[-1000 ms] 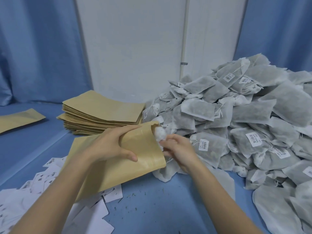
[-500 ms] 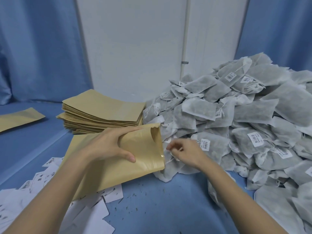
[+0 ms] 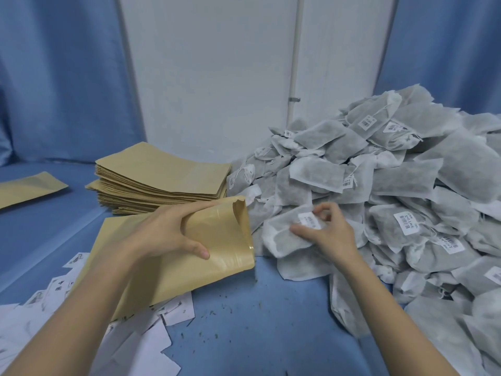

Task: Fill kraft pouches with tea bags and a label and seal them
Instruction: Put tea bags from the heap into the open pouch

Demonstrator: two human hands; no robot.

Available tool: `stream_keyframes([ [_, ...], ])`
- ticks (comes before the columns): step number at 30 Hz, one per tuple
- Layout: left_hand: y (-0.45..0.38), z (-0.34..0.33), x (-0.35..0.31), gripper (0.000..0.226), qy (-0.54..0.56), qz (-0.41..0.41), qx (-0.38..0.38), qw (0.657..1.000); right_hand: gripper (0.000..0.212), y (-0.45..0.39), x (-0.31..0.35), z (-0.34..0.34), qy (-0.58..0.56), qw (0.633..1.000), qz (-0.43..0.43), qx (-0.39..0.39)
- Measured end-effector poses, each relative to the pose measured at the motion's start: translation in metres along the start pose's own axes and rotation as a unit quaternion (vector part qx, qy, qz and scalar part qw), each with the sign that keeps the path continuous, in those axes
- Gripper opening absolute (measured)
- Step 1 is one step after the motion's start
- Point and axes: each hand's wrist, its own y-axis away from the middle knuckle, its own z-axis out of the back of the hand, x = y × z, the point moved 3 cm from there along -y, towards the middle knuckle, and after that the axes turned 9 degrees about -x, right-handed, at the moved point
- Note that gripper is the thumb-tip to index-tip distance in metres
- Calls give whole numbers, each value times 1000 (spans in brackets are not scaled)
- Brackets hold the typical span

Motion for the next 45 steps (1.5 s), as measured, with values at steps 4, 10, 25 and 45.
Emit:
stream_keyframes([
  [4, -2, -5, -5, 90, 4, -4, -6, 1000, 40, 14, 20, -6, -36, 998, -13, -59],
  [10, -6, -21, -25, 89, -3, -35, 9, 999, 22, 47, 47, -70, -70, 960, -76, 261],
  [25, -19, -61, -62, 88, 22, -81, 98, 992, 32, 28, 37, -50, 140, 896, -47, 418],
  [45, -25, -57, -56, 95, 46, -56, 30, 997, 51, -8, 24, 64, 212, 951, 195, 111],
])
